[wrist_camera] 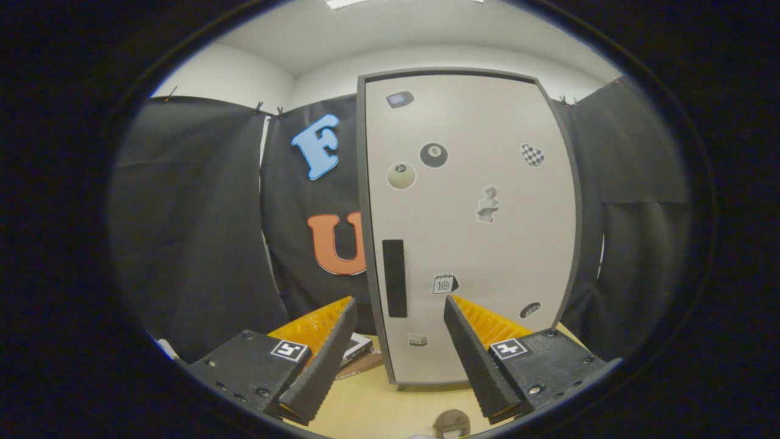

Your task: Open the shoe cabinet door, grab the shoes and put them into the shoe cabinet, then close the shoe cabinet door.

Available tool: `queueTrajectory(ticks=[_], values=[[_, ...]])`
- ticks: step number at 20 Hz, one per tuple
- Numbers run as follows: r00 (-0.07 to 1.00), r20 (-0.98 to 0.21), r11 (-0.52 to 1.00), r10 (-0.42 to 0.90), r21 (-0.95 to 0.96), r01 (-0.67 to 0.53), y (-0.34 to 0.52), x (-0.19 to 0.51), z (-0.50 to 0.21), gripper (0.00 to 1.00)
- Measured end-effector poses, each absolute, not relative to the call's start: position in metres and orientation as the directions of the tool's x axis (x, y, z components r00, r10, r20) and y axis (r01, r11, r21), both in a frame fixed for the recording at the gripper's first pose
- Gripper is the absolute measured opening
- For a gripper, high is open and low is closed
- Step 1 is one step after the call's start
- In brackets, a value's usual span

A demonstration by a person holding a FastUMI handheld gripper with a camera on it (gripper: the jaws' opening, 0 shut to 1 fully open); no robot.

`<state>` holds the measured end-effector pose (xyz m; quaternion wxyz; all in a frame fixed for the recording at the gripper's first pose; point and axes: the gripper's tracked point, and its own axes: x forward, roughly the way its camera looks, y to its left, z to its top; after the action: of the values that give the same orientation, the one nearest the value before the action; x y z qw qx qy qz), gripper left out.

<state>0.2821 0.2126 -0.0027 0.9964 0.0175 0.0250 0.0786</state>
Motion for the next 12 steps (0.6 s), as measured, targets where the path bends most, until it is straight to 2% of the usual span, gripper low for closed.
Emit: queueTrajectory(ticks=[5,8,11,12], values=[[0.986,-0.082,0.989,0.143,0.034,-0.141,0.227,0.357,-0.015,0.9],[0.983,-0.113,0.989,0.148,0.038,-0.145,0.232,0.386,-0.026,0.83],[0.98,-0.132,0.989,0.149,0.039,-0.145,0.235,0.401,-0.034,0.81],[0.98,-0.138,0.989,0.147,0.041,-0.142,0.237,0.404,-0.036,0.76]])
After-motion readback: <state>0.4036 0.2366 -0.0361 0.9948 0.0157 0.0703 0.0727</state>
